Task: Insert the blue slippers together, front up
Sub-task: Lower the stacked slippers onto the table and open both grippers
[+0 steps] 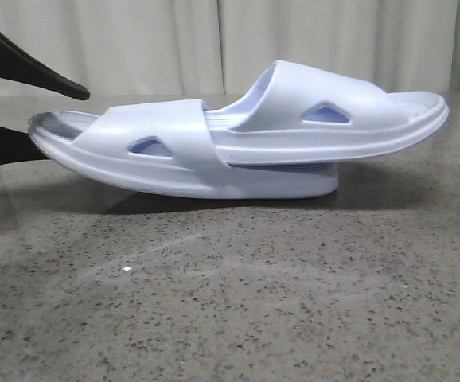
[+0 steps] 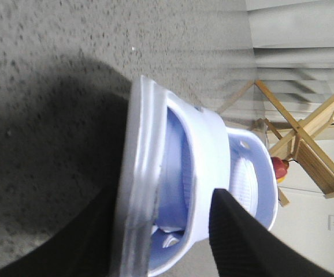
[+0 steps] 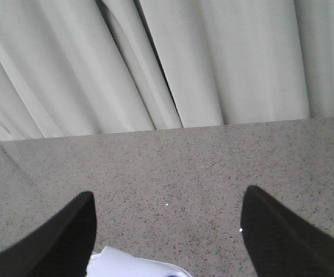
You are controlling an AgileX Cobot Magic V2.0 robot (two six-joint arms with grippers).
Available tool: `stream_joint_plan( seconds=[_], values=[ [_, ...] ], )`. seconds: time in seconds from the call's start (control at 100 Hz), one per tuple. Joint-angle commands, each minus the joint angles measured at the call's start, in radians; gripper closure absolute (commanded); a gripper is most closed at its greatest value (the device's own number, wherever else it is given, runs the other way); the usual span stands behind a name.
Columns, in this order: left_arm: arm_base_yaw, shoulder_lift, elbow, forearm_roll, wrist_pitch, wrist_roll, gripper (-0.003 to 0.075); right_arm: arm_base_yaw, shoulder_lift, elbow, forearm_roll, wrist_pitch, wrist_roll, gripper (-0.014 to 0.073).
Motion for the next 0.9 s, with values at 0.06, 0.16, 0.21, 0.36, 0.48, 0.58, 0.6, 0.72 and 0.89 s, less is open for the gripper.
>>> stream_joint_plan(
  seconds=[0.06, 0.16, 0.21, 0.36, 0.48, 0.58, 0.6, 0.72, 0.89],
  values=[
    [0.045, -0.021, -0.026, -0.076, -0.013, 0.072, 0.0399, 0.001, -0.008, -0.028, 0.011, -0.034, -0.015, 0.0131],
    [0.09, -0.021, -0.026, -0.1, -0.027, 0.165, 0.0399, 0.001, -0.008, -0.028, 0.011, -0.029, -0.015, 0.0131],
    [0.114, -0.021, -0.026, -0.1, -0.027, 0.198, 0.0399, 0.001, -0.008, -0.028, 0.011, -0.028, -0.015, 0.0131],
    [0.19, -0.021, -0.026, -0.1, -0.011, 0.277, 0.0399, 0.001, -0.008, -0.028, 0.011, -0.028, -0.015, 0.0131],
    [0.237, -0.033, -0.026, -0.1, 0.046, 0.338, 0.04, 0.001, -0.008, -0.028, -0.007, -0.035, -0.015, 0.0131],
    [0.265, -0.075, -0.026, -0.1, 0.071, 0.418, 0.04, 0.001, -0.008, -0.028, -0.045, -0.049, -0.015, 0.013],
    [0.271, -0.089, -0.026, -0.1, 0.071, 0.434, 0.04, 0.001, -0.008, -0.028, -0.049, -0.055, -0.015, 0.0131],
    [0.294, -0.192, -0.026, -0.1, 0.069, 0.535, 0.04, 0.001, -0.008, -0.028, -0.069, -0.068, -0.015, 0.0131],
    [0.32, -0.383, -0.026, -0.08, -0.041, 0.613, 0.04, 0.001, -0.009, -0.028, -0.115, -0.088, -0.015, 0.0131]
  ],
)
